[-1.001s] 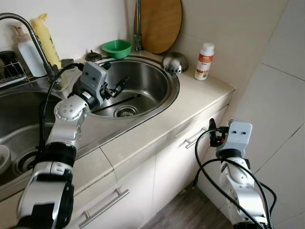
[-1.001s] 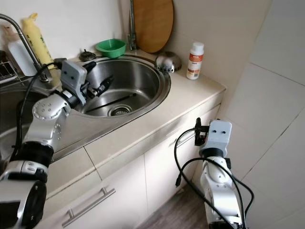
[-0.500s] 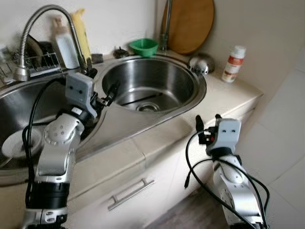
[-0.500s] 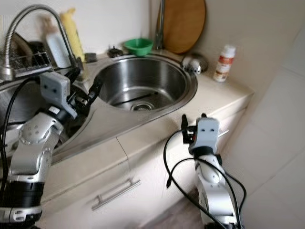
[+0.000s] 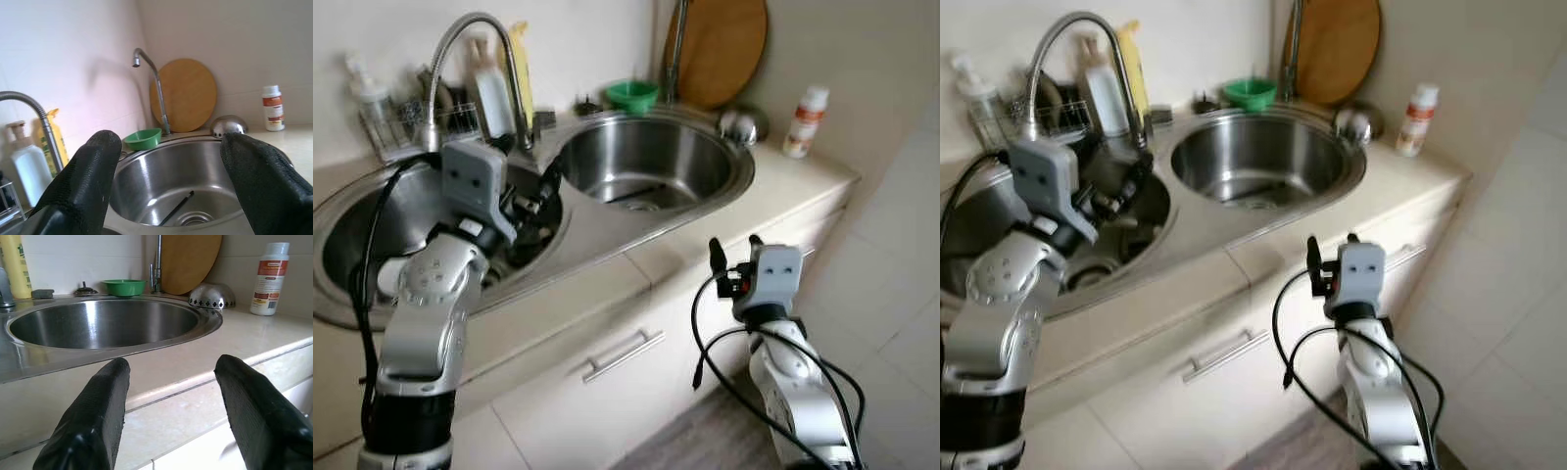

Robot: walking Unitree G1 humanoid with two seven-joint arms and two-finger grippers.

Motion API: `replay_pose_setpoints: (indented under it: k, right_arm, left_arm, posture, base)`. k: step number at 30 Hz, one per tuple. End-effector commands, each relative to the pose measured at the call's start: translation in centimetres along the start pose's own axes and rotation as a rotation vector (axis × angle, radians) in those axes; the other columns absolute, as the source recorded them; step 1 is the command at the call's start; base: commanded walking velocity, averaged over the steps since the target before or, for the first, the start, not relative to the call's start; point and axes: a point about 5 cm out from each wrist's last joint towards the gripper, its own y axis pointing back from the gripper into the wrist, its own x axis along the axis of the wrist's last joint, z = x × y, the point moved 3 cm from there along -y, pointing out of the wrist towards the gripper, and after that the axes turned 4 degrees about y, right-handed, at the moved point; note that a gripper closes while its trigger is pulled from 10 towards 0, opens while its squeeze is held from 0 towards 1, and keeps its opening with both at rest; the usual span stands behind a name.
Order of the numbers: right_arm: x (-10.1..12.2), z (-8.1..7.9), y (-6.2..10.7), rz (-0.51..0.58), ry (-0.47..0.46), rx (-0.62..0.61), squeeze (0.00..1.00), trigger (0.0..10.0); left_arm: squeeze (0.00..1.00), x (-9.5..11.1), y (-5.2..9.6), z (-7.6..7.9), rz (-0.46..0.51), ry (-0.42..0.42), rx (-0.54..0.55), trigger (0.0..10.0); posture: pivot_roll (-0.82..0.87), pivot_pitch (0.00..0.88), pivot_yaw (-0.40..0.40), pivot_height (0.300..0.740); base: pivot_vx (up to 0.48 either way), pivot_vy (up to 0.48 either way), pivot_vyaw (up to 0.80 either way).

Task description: Kitchen organization

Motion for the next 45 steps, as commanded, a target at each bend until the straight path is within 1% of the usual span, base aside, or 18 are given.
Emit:
replay_pose_setpoints:
  k: [1, 8, 11, 15, 24, 25, 27, 29, 30, 32, 33, 34, 37, 38, 40, 41, 42, 45]
  right_arm:
    - [0.3, 0.2, -0.1, 0.002, -0.003, -0.01, 0.0, 10.0]
    - [0.4, 0.7, -0.2, 0.007, -0.009, -0.04, 0.0, 10.0]
    - [0.5, 0.8, -0.2, 0.014, -0.013, -0.047, 0.0, 10.0]
    - [0.7, 0.8, -0.2, 0.025, -0.014, -0.05, 0.0, 10.0]
    - [0.7, 0.6, 0.2, 0.035, -0.025, -0.046, 0.0, 10.0]
    - [0.7, 0.7, 0.3, 0.036, -0.024, -0.047, 0.0, 10.0]
    - [0.7, 0.7, 0.3, 0.035, -0.023, -0.047, 0.0, 10.0]
    - [0.6, 0.8, 0.4, 0.031, -0.014, -0.044, 0.0, 10.0]
    - [0.3, 0.8, 0.6, 0.021, -0.005, -0.041, 0.0, 10.0]
    - [0.2, 0.9, 0.7, 0.016, -0.002, -0.04, 0.0, 10.0]
    - [-0.3, 1.0, 0.9, -0.003, 0.015, -0.038, 0.0, 10.0]
    - [-0.5, 1.1, 1.0, -0.014, 0.022, -0.037, 0.0, 10.0]
    - [-1.5, 1.2, 1.5, -0.059, 0.043, -0.032, 0.0, 10.0]
    - [-1.8, 1.5, 1.7, -0.072, 0.054, -0.034, 0.0, 10.0]
    - [-2.0, 1.7, 2.0, -0.082, 0.062, -0.037, 0.0, 10.0]
    - [-2.0, 1.7, 2.0, -0.082, 0.062, -0.037, 0.0, 10.0]
    - [-2.5, 2.1, 2.3, -0.106, 0.074, -0.044, 0.0, 10.0]
    - [-2.9, 2.3, 2.7, -0.123, 0.085, -0.045, 0.0, 10.0]
  left_arm:
    - [0.0, 0.4, 0.1, 0.1, 0.016, 0.004, -0.001, 10.0]
    - [0.0, -0.1, 0.7, 2.0, 0.014, 0.027, -0.071, 10.0]
    - [0.0, -0.4, 0.9, 2.9, 0.009, 0.042, -0.101, 10.0]
    - [0.0, -0.3, 0.8, 3.2, 0.018, 0.086, -0.111, 10.0]
    - [0.0, -0.2, 1.0, 3.8, 0.028, 0.095, -0.145, 10.0]
    - [0.0, -0.4, 1.2, 4.1, 0.026, 0.153, -0.146, 10.0]
    - [0.0, -0.9, 1.3, 4.2, -0.002, 0.157, -0.147, 10.0]
    - [0.0, -1.8, 1.6, 4.3, -0.043, 0.15, -0.145, 10.0]
    - [0.0, -3.0, 2.1, 4.6, -0.088, 0.17, -0.152, 10.0]
    - [0.0, -3.5, 2.4, 4.6, -0.103, 0.194, -0.15, 10.0]
    - [0.0, -5.4, 3.2, 5.0, -0.168, 0.249, -0.14, 10.0]
    - [0.0, -6.6, 3.8, 5.3, -0.209, 0.275, -0.134, 10.0]
    - [0.0, -10.4, 6.2, 6.4, -0.347, 0.326, -0.111, 10.0]
    - [0.0, -12.1, 7.6, 7.3, -0.415, 0.338, -0.114, 10.0]
    - [0.0, -13.2, 8.6, 8.0, -0.462, 0.342, -0.118, 10.0]
    - [0.0, -13.2, 8.6, 8.0, -0.462, 0.342, -0.118, 10.0]
    - [0.0, -13.9, 9.3, 8.7, -0.49, 0.344, -0.127, 10.0]
    - [0.0, -14.1, 9.5, 9.0, -0.501, 0.349, -0.13, 10.0]
  posture:
    - [0.02, 0.0, -0.004, 0.74]
    - [0.02, 0.0, -0.006, 0.74]
    - [0.02, 0.0, -0.006, 0.74]
    - [0.02, 0.0, -0.006, 0.74]
    - [0.01, 0.0, 0.001, 0.74]
    - [0.01, 0.0, 0.003, 0.74]
    - [0.01, 0.0, 0.003, 0.74]
    - [0.01, 0.0, 0.002, 0.74]
    - [0.01, 0.0, 0.003, 0.74]
    - [0.01, 0.0, 0.003, 0.74]
    - [0.01, 0.0, 0.007, 0.74]
    - [0.01, 0.0, 0.007, 0.74]
    - [-0.01, 0.0, 0.017, 0.74]
    - [-0.01, 0.0, 0.018, 0.74]
    - [-0.02, 0.0, 0.018, 0.74]
    - [-0.02, 0.0, 0.018, 0.74]
    - [-0.02, 0.0, 0.018, 0.74]
    - [-0.02, 0.0, 0.018, 0.74]
  base:
    - [0.0, 0.0, 0.0]
    - [0.0, 0.0, -0.8]
    - [0.0, -0.421, -0.8]
    - [0.0, -0.452, -0.8]
    - [0.0, -0.463, -0.8]
    - [0.0, 0.0, -0.8]
    - [0.0, 0.0, -0.8]
    - [0.0, 0.0, -0.8]
    - [0.0, 0.0, -0.8]
    - [0.0, 0.0, -0.8]
    - [0.0, 0.244, -0.8]
    - [0.0, 0.322, -0.8]
    - [0.0, 0.435, -0.8]
    - [0.0, 0.472, -0.8]
    - [0.0, 0.472, -0.8]
    - [0.0, 0.472, -0.8]
    - [0.0, 0.469, -0.8]
    - [0.0, 0.471, -0.8]
